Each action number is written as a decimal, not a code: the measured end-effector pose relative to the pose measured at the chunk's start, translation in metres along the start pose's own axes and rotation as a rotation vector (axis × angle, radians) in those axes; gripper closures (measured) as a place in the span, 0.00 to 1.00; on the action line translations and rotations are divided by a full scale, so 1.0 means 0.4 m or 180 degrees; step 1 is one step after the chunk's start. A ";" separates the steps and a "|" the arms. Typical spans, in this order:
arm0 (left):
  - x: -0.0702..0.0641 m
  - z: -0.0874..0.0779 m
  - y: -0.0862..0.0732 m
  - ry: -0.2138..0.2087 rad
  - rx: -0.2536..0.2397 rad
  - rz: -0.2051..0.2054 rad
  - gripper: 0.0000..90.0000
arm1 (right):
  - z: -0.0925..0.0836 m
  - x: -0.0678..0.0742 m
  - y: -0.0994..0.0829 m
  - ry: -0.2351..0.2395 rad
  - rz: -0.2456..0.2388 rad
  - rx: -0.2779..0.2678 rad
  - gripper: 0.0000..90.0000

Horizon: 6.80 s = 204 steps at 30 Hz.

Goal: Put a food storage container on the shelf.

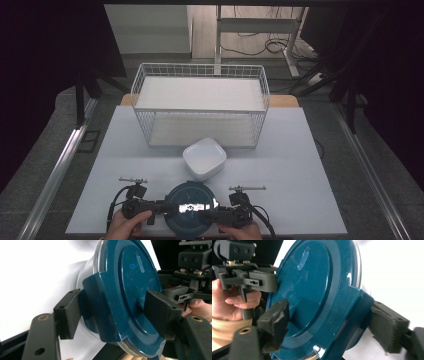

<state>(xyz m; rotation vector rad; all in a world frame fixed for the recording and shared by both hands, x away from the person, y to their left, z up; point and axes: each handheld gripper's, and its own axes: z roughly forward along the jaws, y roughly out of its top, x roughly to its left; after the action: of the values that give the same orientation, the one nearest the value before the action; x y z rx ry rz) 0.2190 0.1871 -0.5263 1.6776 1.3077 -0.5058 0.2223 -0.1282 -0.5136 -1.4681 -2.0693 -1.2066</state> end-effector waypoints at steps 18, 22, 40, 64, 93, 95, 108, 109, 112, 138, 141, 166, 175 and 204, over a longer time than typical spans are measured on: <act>0.010 -0.003 -0.003 -0.0089 -0.0049 -0.0124 0.40 | -0.019 -0.013 0.000 0.0078 0.0136 -0.0104 0.38; 0.013 -0.003 -0.005 -0.0112 -0.0058 -0.0135 0.40 | -0.013 -0.014 -0.006 0.0113 0.0153 -0.0039 0.31; -0.009 -0.012 -0.016 0.0004 -0.0055 -0.0188 0.40 | -0.028 -0.014 -0.014 0.0169 0.0391 -0.0129 0.44; -0.048 -0.048 -0.006 0.0156 -0.0290 0.0007 0.46 | -0.034 0.007 -0.009 0.0193 0.0308 -0.0224 0.49; -0.172 -0.092 0.151 0.0108 -0.0454 0.0345 0.46 | -0.158 0.089 0.174 0.0086 -0.0165 -0.0431 0.48; -0.179 -0.096 0.167 0.0117 -0.0470 0.0368 0.46 | -0.161 0.090 0.182 0.0087 -0.0173 -0.0439 0.48; -0.215 -0.103 0.300 0.0065 -0.0472 0.0446 0.46 | -0.209 0.107 0.312 0.0028 -0.0325 -0.0512 0.48; -0.217 -0.103 0.309 0.0062 -0.0471 0.0460 0.46 | -0.212 0.107 0.320 0.0025 -0.0321 -0.0512 0.48; -0.224 -0.105 0.335 0.0059 -0.0470 0.0475 0.46 | -0.221 0.109 0.343 0.0018 -0.0316 -0.0524 0.48; -0.270 -0.140 0.500 0.0034 -0.0496 0.0534 0.46 | -0.269 0.147 0.515 -0.0021 -0.0395 -0.0580 0.48; -0.278 -0.144 0.516 0.0026 -0.0512 0.0556 0.46 | -0.276 0.150 0.530 -0.0018 -0.0419 -0.0595 0.48; -0.302 -0.164 0.650 0.0087 -0.0552 0.0566 0.46 | -0.296 0.153 0.673 0.0040 -0.0511 -0.0629 0.47; -0.295 -0.162 0.700 0.0065 -0.0563 0.0570 0.47 | -0.299 0.147 0.726 0.0029 -0.0519 -0.0625 0.47; -0.181 -0.127 0.789 -0.0016 -0.0556 0.0150 0.46 | -0.219 0.071 0.820 0.0051 -0.0275 -0.0624 0.47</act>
<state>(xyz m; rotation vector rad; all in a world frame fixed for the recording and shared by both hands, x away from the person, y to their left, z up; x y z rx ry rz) 0.4712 0.1871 -0.3168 1.5574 1.2681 -0.3570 0.4850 -0.1435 -0.2971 -1.4586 -2.0723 -1.4869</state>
